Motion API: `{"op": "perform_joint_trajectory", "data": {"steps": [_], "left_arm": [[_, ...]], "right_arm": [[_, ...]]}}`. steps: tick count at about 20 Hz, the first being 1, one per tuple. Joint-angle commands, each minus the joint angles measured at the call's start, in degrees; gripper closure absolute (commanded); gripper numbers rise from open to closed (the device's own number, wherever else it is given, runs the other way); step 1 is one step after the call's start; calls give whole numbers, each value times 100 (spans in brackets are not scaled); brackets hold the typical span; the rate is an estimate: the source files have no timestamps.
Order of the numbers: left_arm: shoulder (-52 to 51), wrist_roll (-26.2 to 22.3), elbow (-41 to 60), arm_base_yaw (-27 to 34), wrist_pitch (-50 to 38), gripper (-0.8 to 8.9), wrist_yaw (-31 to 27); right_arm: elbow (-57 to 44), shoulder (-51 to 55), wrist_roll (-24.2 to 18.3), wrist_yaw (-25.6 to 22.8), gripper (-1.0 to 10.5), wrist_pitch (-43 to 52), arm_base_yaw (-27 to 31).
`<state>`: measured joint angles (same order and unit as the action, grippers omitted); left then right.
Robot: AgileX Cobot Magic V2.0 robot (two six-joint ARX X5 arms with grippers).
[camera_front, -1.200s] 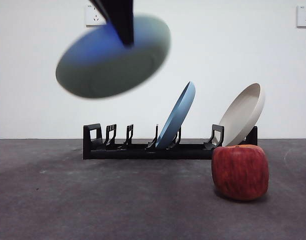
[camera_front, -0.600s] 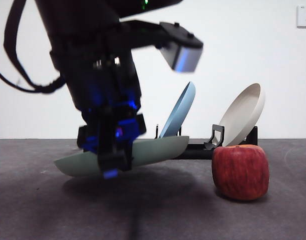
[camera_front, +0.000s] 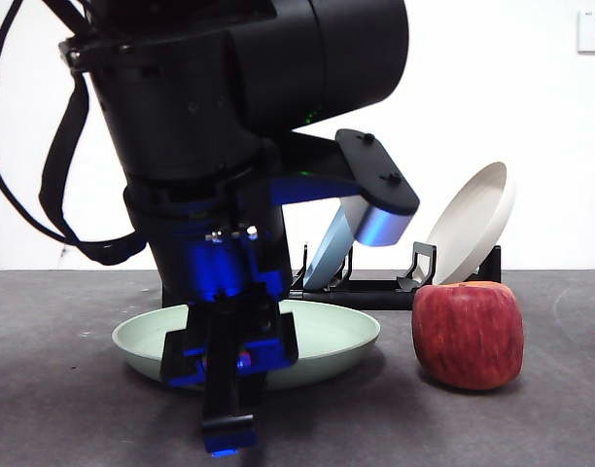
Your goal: Take the green plate from the plate rack,put the plate on the table,take the apple from the table,put the apple in the plate
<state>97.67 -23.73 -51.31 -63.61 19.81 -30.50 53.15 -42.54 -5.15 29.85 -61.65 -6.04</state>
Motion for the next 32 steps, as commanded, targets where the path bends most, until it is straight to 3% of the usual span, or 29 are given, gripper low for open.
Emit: {"op": "perform_joint_trajectory", "data": {"steps": [1, 7, 11, 16, 20, 26, 32], "left_arm": [[48, 125, 15, -15, -7, 553, 59], [-122, 332, -518, -15, 612, 551, 57], [-498, 796, -1187, -11, 1460, 453, 133], [-1056, 1353, -2024, -2, 2719, 454, 1034], [-1569, 1731, -2669, -4, 3718, 454, 1443], [-2594, 1978, -3224, -4, 4328, 455, 1473], [-3235, 2291, -3233, -4, 4437, 463, 1473]], "right_arm": [[20, -22, 17, 4, 257, 31, -15], [20, -68, 15, -9, 257, 35, -15], [20, -223, 17, -9, 257, 151, -15], [17, -704, 20, -11, 257, 494, -22], [20, -1346, 24, -52, 257, 966, -393], [20, -2667, 33, -1335, 253, 1904, -1624], [17, -3770, 46, -1871, 247, 2476, -2118]]}}
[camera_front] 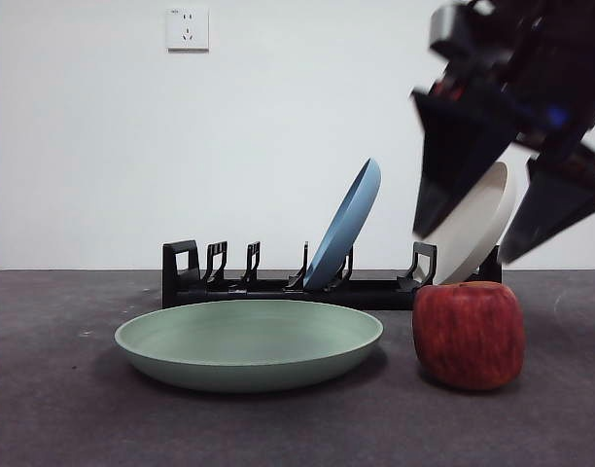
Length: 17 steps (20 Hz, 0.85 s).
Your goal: Take the green plate from the plate rack,put the plate on the table,take the apple from the table,put the apple in the plate
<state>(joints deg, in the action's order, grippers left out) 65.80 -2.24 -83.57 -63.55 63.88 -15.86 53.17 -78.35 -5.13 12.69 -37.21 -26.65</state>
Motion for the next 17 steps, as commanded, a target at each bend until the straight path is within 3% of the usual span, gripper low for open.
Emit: {"op": "perform_joint_trajectory", "data": {"steps": [1, 9, 10, 15, 17], "left_arm": [[-79, 216, -7, -11, 59, 463, 4], [-87, 251, -7, -11, 138, 463, 0], [-87, 251, -7, -11, 138, 463, -17], [-87, 249, -7, -11, 138, 463, -35], [-87, 249, -4, -11, 138, 463, -37]], "right_arm": [[17, -337, 35, -328, 244, 33, -109], [15, -1239, 59, -407, 263, 243, -260], [15, -1290, 83, -411, 329, 247, -295], [15, -1309, 205, -367, 952, 216, -321], [15, -1266, 216, -372, 959, 216, -321]]}}
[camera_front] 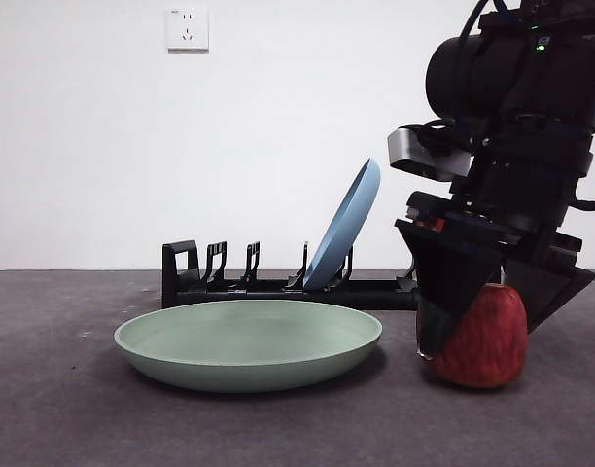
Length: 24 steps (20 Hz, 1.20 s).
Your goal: Take the green plate from the plate rack,put the plate on the table,take the apple from the table,put the apple in the plate
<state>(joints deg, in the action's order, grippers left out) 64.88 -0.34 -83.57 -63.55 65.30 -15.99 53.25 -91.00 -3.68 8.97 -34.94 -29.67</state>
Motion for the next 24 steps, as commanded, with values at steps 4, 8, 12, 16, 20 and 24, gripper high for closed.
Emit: {"op": "perform_joint_trajectory", "data": {"steps": [4, 8, 12, 16, 20, 24], "left_arm": [[4, 57, -7, -11, -4, 463, -22], [4, 57, -7, -11, 22, 463, -22], [4, 57, -7, -11, 42, 463, -17], [4, 55, -7, -11, 74, 463, -13], [4, 55, -4, -11, 149, 463, -9], [4, 57, -7, -11, 151, 463, -11]], "right_arm": [[9, 391, 205, -39, 959, -15, -55], [92, 1023, 334, -59, 959, 4, -55], [557, 1091, 334, -61, 960, 31, -332], [1189, 750, 315, -354, 960, 238, -782], [1779, 2, 293, -339, 960, 369, -1058], [2031, -852, 210, -343, 960, 693, -1220]]}}
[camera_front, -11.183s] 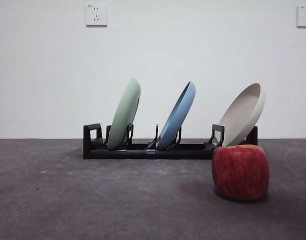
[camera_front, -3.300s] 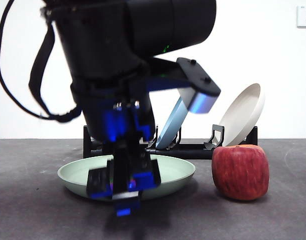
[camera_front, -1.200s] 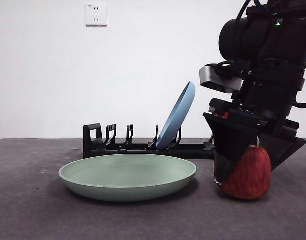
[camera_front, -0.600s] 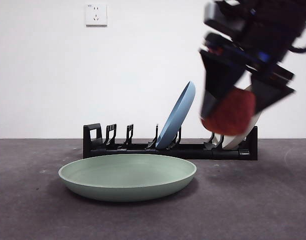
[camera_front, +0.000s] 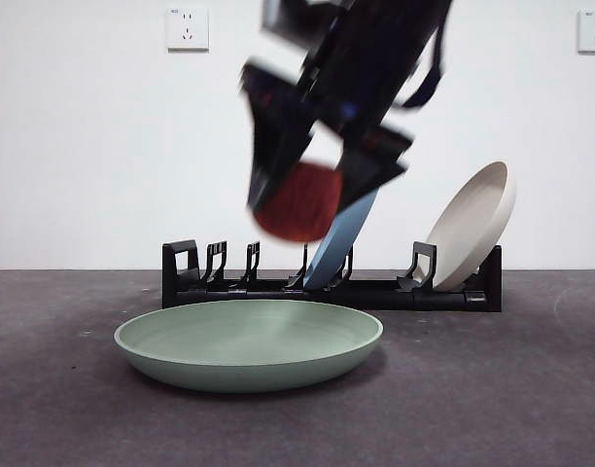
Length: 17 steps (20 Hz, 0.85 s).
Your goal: Take the green plate from the plate rack,put the plate on the table,take the apple from the table,put the apple in the plate
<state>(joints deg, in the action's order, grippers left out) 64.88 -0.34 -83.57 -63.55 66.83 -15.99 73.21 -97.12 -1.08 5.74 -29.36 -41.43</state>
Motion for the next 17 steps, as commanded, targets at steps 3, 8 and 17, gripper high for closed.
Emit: {"op": "perform_joint_trajectory", "data": {"steps": [3, 8, 17], "left_arm": [[4, 57, -7, -11, 7, 463, -11], [7, 59, -7, -11, 11, 463, -11], [7, 61, -7, -11, 20, 463, -9]], "right_arm": [[37, -741, -120, -39, 960, 243, -103], [37, -1045, -398, -310, 960, 284, -229], [35, -1274, -404, -269, 957, 195, -264]]}}
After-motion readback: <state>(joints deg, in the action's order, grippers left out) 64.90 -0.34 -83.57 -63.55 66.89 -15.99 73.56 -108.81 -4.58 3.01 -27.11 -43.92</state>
